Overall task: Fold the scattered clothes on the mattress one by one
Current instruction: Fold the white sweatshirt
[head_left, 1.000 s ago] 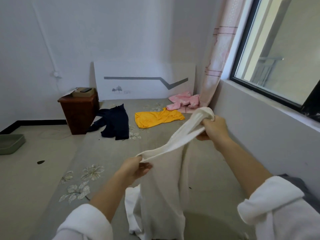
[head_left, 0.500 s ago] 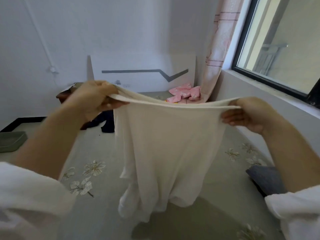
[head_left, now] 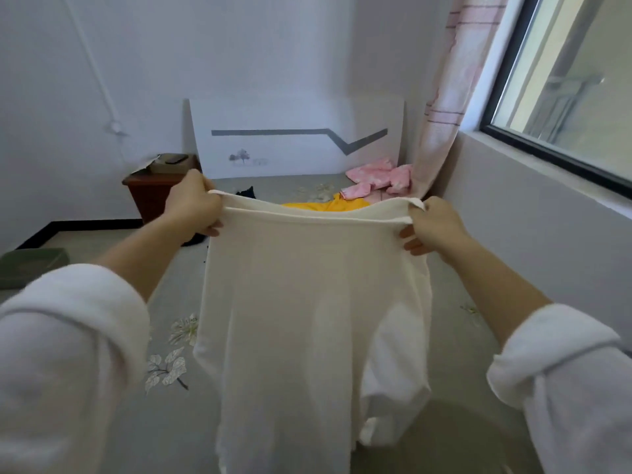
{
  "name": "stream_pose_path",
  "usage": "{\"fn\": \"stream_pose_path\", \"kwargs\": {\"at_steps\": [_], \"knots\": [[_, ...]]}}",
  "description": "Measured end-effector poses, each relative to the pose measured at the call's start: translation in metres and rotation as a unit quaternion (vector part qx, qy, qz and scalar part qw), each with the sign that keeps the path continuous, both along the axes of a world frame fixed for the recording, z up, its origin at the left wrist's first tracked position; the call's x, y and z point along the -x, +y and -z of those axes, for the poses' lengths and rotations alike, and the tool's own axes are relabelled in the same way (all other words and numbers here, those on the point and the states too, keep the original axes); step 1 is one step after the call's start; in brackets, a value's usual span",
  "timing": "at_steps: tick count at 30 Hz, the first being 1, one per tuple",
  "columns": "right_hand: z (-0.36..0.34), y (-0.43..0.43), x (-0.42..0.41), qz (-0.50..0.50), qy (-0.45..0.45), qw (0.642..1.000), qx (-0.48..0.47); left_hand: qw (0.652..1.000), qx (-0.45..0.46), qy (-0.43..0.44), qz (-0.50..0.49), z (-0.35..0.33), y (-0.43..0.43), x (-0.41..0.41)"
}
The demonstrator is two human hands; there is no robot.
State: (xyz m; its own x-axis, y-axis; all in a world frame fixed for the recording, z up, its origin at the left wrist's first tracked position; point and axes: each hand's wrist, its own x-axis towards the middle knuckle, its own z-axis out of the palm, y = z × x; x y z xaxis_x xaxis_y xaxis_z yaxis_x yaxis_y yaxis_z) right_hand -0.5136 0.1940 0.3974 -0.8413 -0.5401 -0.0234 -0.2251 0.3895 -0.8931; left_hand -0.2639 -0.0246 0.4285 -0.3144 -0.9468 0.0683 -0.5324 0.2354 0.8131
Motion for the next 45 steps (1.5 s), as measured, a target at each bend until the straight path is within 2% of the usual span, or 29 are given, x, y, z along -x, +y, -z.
{"fn": "stream_pose_path", "kwargs": {"at_steps": [2, 4, 6, 8, 10, 12, 14, 17, 19, 21, 24, 26, 29, 32, 34, 38, 43, 45], "knots": [[-0.002, -0.022, 0.012, 0.006, -0.061, 0.998, 0.032, 0.997, -0.052, 0.053, -0.022, 0.002, -0.015, 0.012], [-0.015, -0.041, 0.024, 0.053, -0.059, 0.991, 0.108, 0.992, -0.049, 0.111, -0.026, -0.007, -0.031, 0.026], [-0.033, -0.049, 0.030, 0.108, 0.020, 0.978, 0.177, 0.985, -0.013, 0.171, -0.013, -0.024, -0.039, 0.038], [-0.045, -0.045, 0.027, 0.126, 0.146, 0.956, 0.219, 0.966, 0.029, 0.257, -0.026, -0.040, -0.037, 0.041], [-0.045, -0.032, 0.022, 0.108, 0.267, 0.926, 0.243, 0.931, 0.092, 0.350, -0.041, -0.042, -0.026, 0.036], [-0.035, -0.015, 0.014, 0.082, 0.321, 0.911, 0.247, 0.912, 0.178, 0.367, -0.047, -0.029, -0.007, 0.023], [-0.022, 0.004, 0.000, 0.069, 0.310, 0.915, 0.251, 0.912, 0.241, 0.331, -0.042, -0.006, 0.011, 0.003], [0.016, 0.037, -0.024, 0.053, 0.264, 0.939, 0.214, 0.930, 0.257, 0.264, 0.011, 0.047, 0.030, -0.031], [0.053, 0.054, -0.035, 0.039, 0.224, 0.963, 0.144, 0.959, 0.211, 0.187, 0.027, 0.090, 0.039, -0.052], [0.092, 0.068, -0.045, 0.018, 0.176, 0.982, 0.059, 0.987, 0.139, 0.071, 0.024, 0.135, 0.049, -0.069], [0.150, 0.080, -0.059, -0.016, 0.075, 0.995, -0.069, 0.989, 0.086, -0.081, 0.083, 0.202, 0.063, -0.087], [0.187, 0.086, -0.067, -0.037, 0.015, 0.990, -0.134, 0.982, 0.032, -0.148, 0.111, 0.239, 0.070, -0.097], [0.230, 0.094, -0.076, -0.058, -0.039, 0.971, -0.229, 0.969, -0.059, -0.182, 0.158, 0.278, 0.086, -0.108], [0.257, 0.101, -0.082, -0.054, -0.002, 0.961, -0.271, 0.958, -0.123, -0.163, 0.203, 0.297, 0.102, -0.110], [0.265, 0.108, -0.085, -0.069, 0.047, 0.959, -0.271, 0.947, -0.097, -0.212, 0.222, 0.307, 0.106, -0.109], [0.271, 0.130, -0.099, -0.161, 0.000, 0.931, -0.327, 0.902, -0.091, -0.304, 0.293, 0.334, 0.111, -0.121], [0.326, 0.159, -0.129, -0.205, -0.043, 0.847, -0.488, 0.807, -0.145, -0.397, 0.412, 0.383, 0.134, -0.139], [0.350, 0.165, -0.144, -0.232, -0.058, 0.805, -0.542, 0.765, -0.201, -0.421, 0.444, 0.408, 0.147, -0.145]]}}
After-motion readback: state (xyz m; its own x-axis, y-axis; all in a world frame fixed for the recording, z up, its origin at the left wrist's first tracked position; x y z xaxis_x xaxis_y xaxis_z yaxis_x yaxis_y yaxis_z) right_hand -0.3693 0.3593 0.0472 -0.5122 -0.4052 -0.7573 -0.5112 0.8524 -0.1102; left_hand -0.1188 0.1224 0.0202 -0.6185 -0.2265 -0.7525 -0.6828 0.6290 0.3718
